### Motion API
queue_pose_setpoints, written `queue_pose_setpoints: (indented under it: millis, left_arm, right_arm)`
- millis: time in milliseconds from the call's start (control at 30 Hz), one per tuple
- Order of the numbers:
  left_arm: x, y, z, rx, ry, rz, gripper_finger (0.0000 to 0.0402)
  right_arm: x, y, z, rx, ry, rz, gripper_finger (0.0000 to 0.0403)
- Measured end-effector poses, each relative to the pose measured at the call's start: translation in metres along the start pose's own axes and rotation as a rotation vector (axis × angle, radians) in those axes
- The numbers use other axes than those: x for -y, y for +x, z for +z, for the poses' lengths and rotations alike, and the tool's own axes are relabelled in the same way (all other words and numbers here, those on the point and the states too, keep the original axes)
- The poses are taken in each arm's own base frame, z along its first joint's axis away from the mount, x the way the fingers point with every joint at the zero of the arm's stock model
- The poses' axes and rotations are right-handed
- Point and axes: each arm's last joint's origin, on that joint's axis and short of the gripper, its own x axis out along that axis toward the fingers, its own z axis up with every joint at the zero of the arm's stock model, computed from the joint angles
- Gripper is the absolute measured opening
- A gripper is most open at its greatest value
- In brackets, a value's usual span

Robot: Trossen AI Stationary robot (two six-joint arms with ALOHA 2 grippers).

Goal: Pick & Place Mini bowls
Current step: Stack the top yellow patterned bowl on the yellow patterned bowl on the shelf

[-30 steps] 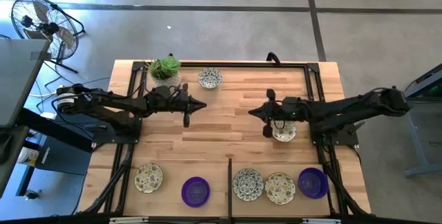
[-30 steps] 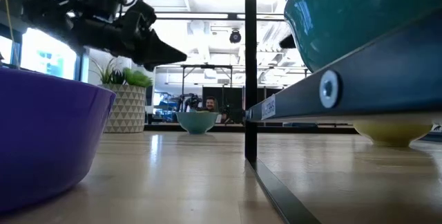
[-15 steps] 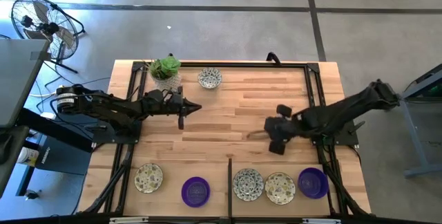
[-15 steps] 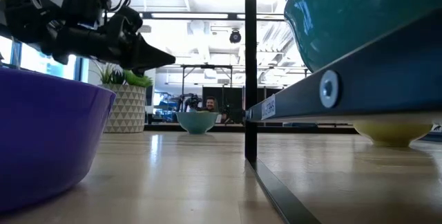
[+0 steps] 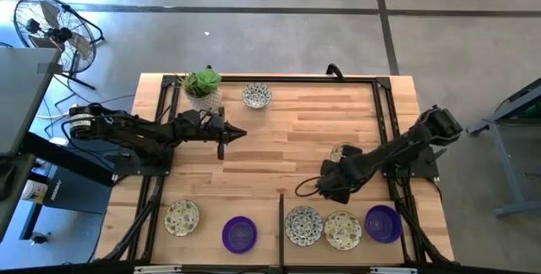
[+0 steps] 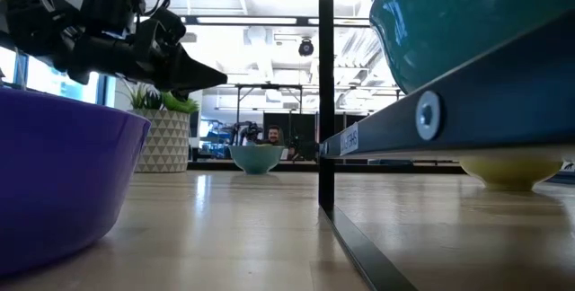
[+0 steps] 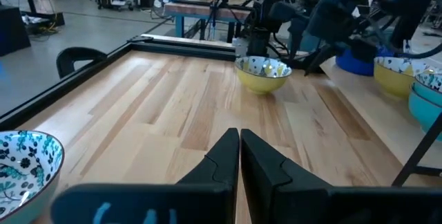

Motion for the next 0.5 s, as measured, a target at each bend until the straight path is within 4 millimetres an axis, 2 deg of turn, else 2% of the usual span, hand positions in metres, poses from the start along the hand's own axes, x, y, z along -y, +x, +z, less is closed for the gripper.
queue_pose_setpoints:
  millis: [167, 367, 500]
  left_arm:
    - [0.0, 0.0, 0.0, 0.0, 0.007, -0.001, 0.0012]
    - [0.0, 0.0, 0.0, 0.001, 0.018, -0.001, 0.0012]
    - [0.0, 0.0, 0.0, 0.001, 0.026, -0.001, 0.0012]
  right_arm:
    - [0.01, 0.013, 0.006, -0.021, 0.039, -0.009, 0.0117]
    - [0.015, 0.031, 0.014, -0.027, 0.033, 0.089, 0.0071]
    - [0.017, 0.035, 0.017, -0.021, 0.028, 0.117, 0.004]
